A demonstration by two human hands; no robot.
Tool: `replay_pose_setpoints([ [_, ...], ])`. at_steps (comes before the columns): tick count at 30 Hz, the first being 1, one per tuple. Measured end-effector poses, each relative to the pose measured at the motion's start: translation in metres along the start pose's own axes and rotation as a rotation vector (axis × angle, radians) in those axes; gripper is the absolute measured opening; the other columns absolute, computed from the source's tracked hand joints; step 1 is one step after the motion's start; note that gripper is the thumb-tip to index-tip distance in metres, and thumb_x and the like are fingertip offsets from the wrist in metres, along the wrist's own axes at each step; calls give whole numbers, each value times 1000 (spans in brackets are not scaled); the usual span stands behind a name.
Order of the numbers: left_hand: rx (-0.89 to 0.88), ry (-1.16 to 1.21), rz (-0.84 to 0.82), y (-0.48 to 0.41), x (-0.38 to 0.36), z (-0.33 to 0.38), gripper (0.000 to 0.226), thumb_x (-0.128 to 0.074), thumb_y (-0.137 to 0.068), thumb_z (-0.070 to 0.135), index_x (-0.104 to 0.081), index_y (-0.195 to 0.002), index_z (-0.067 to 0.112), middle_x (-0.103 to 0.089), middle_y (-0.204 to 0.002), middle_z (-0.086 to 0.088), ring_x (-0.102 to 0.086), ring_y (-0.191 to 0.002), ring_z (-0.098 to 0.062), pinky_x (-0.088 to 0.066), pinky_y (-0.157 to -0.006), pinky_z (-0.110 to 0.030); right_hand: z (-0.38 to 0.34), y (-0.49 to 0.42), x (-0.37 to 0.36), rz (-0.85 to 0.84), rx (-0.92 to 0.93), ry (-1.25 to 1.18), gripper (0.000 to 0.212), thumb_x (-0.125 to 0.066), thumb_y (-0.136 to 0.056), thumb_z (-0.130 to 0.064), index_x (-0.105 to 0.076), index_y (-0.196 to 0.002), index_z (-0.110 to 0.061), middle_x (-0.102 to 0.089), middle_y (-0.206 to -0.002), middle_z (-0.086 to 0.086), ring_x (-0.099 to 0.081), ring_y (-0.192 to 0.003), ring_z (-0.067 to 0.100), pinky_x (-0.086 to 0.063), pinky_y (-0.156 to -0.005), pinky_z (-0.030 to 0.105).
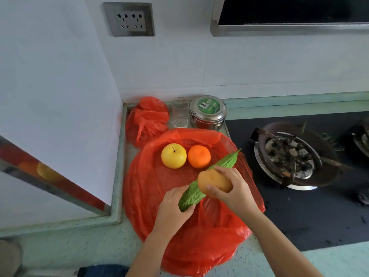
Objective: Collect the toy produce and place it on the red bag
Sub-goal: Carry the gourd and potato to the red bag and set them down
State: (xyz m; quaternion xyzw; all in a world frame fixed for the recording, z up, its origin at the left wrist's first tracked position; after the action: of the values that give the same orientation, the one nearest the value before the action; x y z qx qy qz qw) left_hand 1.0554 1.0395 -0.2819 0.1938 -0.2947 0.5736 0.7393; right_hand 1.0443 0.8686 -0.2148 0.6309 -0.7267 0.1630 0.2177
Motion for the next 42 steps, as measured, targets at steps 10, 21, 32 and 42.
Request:
replay_pose_setpoints([
  [10,-26,1,92,5,30,1,60,-56,-71,49,-56,-123,20,-52,-112,14,-41,-105,2,-24,-91,0,-10,-32,-25,-58,64,75,54,-76,-69,-37,-54,-117,-28,-48,-110,-8,-45,-97,2,-32,-76,0],
  [21,-31,-124,284,5,77,-4,43,-53,-81,36,-62,-114,11,-63,-108,-1,-52,-104,-12,-37,-92,-18,-17,-55,-83,-200,155,175,59,-74,-71,-39,-51,-123,-23,-44,-113,-9,-45,-107,11,-35,-85,20],
  [32,-5,-120,319,-2,80,-14,40,-53,-81,32,-63,-112,8,-63,-108,-3,-54,-103,-15,-43,-91,-24,-14,-63,-102,-172,215,323,62,-71,-73,-44,-49,-126,-22,-47,-120,-3,-41,-115,15,-44,-85,30],
  [42,8,-140,315,-2,74,-15,40,-54,-80,33,-63,-111,9,-63,-108,-3,-54,-104,-14,-46,-88,-26,-17,-59,-106,-151,263,425,66,-72,-70,-45,-49,-127,-18,-48,-124,0,-41,-117,19,-50,-81,36],
])
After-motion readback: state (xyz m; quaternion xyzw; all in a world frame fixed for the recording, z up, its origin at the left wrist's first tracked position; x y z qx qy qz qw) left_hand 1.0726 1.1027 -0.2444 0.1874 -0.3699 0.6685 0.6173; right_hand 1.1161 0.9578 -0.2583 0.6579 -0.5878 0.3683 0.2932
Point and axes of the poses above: each hand's wrist, its own y-axis away from the middle knuckle, its own x-axis out of the back of the hand, z = x × y, the point moved 10 cm from there along -y, towards the middle knuckle
